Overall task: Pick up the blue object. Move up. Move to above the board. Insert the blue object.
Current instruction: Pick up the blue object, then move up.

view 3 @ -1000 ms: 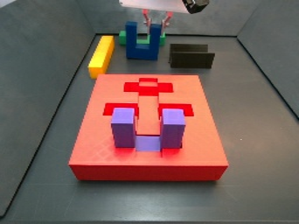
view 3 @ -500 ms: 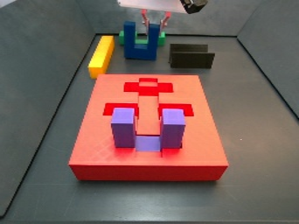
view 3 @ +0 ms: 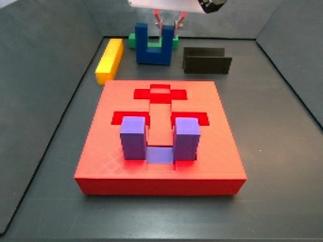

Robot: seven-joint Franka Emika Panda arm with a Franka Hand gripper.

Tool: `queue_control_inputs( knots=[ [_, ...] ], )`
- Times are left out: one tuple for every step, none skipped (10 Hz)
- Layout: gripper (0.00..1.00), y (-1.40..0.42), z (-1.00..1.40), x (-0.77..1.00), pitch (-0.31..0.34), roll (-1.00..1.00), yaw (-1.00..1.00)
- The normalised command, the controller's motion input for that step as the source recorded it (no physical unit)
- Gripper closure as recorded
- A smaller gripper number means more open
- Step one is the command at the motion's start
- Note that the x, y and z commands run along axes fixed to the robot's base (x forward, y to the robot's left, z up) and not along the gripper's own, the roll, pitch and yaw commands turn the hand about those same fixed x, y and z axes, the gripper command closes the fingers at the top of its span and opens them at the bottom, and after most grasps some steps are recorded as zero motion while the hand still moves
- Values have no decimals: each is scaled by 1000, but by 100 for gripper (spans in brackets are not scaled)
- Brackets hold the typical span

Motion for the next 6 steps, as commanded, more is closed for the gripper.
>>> queue_control_inputs(
  knots=[
    [100, 0, 0, 0, 0, 0, 0],
    [100, 0, 0, 0, 0, 0, 0],
    [100, 0, 833, 0, 0, 0, 0],
    [100, 59, 752, -53, 46, 9, -19],
    [100, 42, 517, -56, 61, -4, -24],
    [100, 26, 237, -12, 38, -16, -14]
  ],
)
